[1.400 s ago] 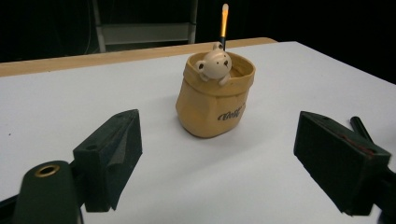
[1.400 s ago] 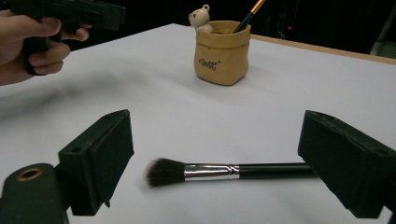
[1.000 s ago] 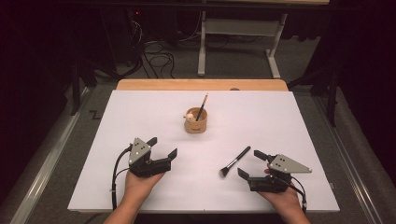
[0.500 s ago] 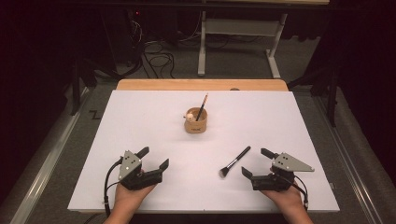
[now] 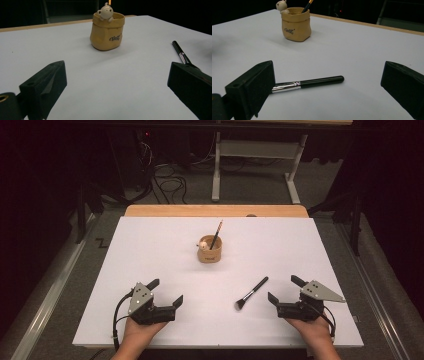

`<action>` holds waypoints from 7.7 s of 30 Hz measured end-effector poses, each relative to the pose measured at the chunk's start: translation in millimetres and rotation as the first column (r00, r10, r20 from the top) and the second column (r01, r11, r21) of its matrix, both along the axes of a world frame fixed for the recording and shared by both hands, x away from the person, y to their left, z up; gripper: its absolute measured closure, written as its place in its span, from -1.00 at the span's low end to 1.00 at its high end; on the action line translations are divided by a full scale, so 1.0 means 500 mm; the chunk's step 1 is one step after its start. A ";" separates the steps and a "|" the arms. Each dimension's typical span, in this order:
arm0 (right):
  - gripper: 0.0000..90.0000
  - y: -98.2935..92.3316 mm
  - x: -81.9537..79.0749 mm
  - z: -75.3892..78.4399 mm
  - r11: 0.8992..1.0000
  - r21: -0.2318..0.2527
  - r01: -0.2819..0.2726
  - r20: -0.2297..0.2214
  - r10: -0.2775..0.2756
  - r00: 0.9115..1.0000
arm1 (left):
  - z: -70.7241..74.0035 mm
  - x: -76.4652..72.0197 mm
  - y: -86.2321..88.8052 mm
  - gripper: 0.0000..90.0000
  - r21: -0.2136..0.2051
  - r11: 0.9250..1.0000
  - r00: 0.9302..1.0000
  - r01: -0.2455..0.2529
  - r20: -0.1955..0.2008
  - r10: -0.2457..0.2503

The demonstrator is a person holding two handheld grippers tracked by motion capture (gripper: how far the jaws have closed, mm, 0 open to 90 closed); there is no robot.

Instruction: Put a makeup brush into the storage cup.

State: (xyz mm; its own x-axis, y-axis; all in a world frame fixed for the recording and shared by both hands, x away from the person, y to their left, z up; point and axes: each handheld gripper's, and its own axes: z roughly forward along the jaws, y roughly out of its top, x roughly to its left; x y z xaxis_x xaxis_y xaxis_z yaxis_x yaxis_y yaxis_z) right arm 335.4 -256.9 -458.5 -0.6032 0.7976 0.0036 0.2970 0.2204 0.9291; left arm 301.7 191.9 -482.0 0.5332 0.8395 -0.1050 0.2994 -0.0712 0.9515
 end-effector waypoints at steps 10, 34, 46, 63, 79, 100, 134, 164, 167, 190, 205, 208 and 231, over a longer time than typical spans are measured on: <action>-0.99 0.006 0.017 0.003 0.999 -0.026 0.028 -0.023 -0.028 0.999 | -0.006 0.013 0.023 -1.00 -0.006 1.000 0.999 0.000 -0.032 0.000; -0.99 0.004 0.015 0.002 0.981 -0.194 0.026 -0.129 -0.052 0.990 | 0.002 0.006 0.022 -1.00 0.004 1.000 1.000 0.013 0.003 -0.013; -0.99 0.017 0.012 -0.006 0.945 -0.319 -0.066 -0.224 -0.008 0.975 | 0.008 -0.008 0.016 -1.00 0.004 1.000 0.999 0.028 0.020 -0.028; -0.99 0.027 0.030 0.003 0.906 -0.385 -0.178 -0.393 0.014 0.920 | 0.008 -0.008 0.018 -1.00 0.000 0.999 0.999 0.033 0.015 -0.033; -0.97 0.035 0.039 0.010 0.845 -0.455 -0.282 -0.529 -0.001 0.849 | 0.007 -0.012 0.013 -1.00 0.025 0.999 0.999 0.046 0.013 -0.046; -0.91 0.073 0.080 0.035 0.752 -0.531 -0.391 -0.586 0.007 0.810 | 0.007 -0.012 0.011 -1.00 0.013 0.999 0.999 0.042 0.001 -0.042; -0.77 0.200 0.177 0.029 0.622 -0.593 -0.512 -0.572 0.122 0.811 | 0.011 -0.015 0.018 -1.00 0.001 0.999 0.999 0.039 0.006 -0.039; -0.38 0.209 0.189 0.014 0.591 -0.593 -0.548 -0.591 0.142 0.794 | 0.011 -0.013 0.024 -1.00 -0.018 0.999 0.999 0.036 0.000 -0.036; -0.19 0.208 0.186 0.017 0.592 -0.584 -0.556 -0.598 0.151 0.788 | 0.011 -0.013 0.025 -1.00 -0.018 0.999 0.999 0.036 0.000 -0.036; 0.34 0.198 0.184 0.023 0.594 -0.565 -0.572 -0.627 0.141 0.766 | 0.012 -0.014 0.023 -1.00 -0.018 0.999 0.999 0.039 -0.003 -0.039; 0.59 0.200 0.181 0.023 0.594 -0.550 -0.587 -0.642 0.149 0.752 | 0.012 -0.014 0.022 -1.00 -0.020 0.999 0.999 0.040 -0.004 -0.040; 0.64 0.199 0.181 0.023 0.590 -0.550 -0.591 -0.643 0.153 0.751 | 0.012 -0.014 0.022 -1.00 -0.020 0.999 0.999 0.040 -0.004 -0.040; 0.80 0.205 0.175 0.022 0.583 -0.564 -0.585 -0.636 0.145 0.758 | 0.012 -0.014 0.022 -1.00 -0.017 0.999 0.999 0.042 -0.003 -0.042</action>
State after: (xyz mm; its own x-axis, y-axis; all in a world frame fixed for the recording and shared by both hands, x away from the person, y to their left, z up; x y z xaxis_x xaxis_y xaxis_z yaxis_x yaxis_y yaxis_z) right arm 423.0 -154.3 -447.5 -0.9224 0.3808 -0.0645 0.3650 0.9142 0.1761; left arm 294.7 203.2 -475.9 0.5676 0.8144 -0.1207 0.2993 -0.0675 0.9518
